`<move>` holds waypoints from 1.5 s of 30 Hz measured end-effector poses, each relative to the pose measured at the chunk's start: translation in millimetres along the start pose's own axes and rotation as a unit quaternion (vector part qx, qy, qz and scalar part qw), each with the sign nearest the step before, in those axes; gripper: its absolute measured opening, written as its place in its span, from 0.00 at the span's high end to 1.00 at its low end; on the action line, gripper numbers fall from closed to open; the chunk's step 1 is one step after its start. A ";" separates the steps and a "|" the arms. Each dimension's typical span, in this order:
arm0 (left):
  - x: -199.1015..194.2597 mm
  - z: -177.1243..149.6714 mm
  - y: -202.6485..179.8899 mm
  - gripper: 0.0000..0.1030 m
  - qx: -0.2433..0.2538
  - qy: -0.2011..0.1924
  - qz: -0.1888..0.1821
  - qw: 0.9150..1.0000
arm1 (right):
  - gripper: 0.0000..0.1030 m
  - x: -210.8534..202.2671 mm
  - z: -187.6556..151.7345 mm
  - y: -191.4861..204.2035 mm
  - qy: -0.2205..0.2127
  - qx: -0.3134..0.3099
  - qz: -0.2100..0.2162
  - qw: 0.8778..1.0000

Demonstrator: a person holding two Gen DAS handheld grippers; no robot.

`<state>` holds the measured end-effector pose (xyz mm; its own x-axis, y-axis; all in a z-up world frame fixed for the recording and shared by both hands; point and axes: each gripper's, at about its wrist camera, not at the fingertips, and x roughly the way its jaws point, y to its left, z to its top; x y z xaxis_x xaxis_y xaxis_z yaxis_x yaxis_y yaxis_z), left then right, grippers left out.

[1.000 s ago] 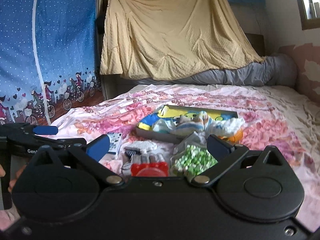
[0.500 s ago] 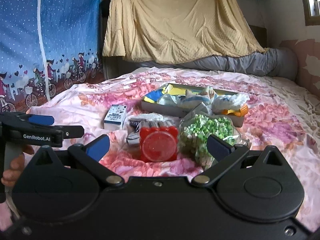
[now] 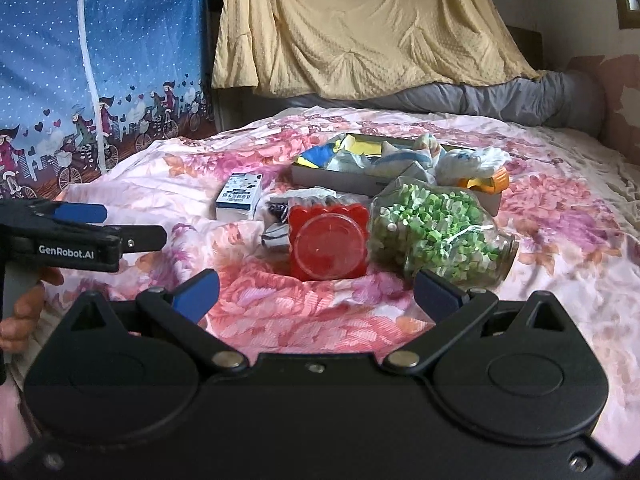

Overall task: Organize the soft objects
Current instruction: 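Move both grippers back from the tray to the pile, then reach both grippers toward the white sponge and black striped sock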

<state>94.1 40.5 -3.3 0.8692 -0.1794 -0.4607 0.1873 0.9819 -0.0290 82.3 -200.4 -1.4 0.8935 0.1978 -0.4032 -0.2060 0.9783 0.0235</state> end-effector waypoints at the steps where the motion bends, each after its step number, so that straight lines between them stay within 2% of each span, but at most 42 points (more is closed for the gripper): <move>1: -0.5 -1.0 -1.2 0.01 0.005 0.000 0.000 1.000 | 0.01 -0.5 -1.0 0.6 0.000 -0.001 0.001 1.000; 24: -1.2 -13.1 -7.4 0.01 0.058 -0.005 -0.001 0.998 | 0.01 11.0 -13.5 1.0 0.013 0.015 0.014 1.000; 45: 2.3 -10.2 -9.0 0.01 0.074 -0.012 0.000 0.997 | 0.01 20.7 -10.0 -3.1 0.015 0.031 0.031 0.999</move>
<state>89.7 31.9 -13.2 0.8799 -0.1825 -0.4387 0.2507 0.9626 0.1024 97.5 -200.0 -19.0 0.8675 0.2571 -0.4258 -0.2346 0.9664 0.1055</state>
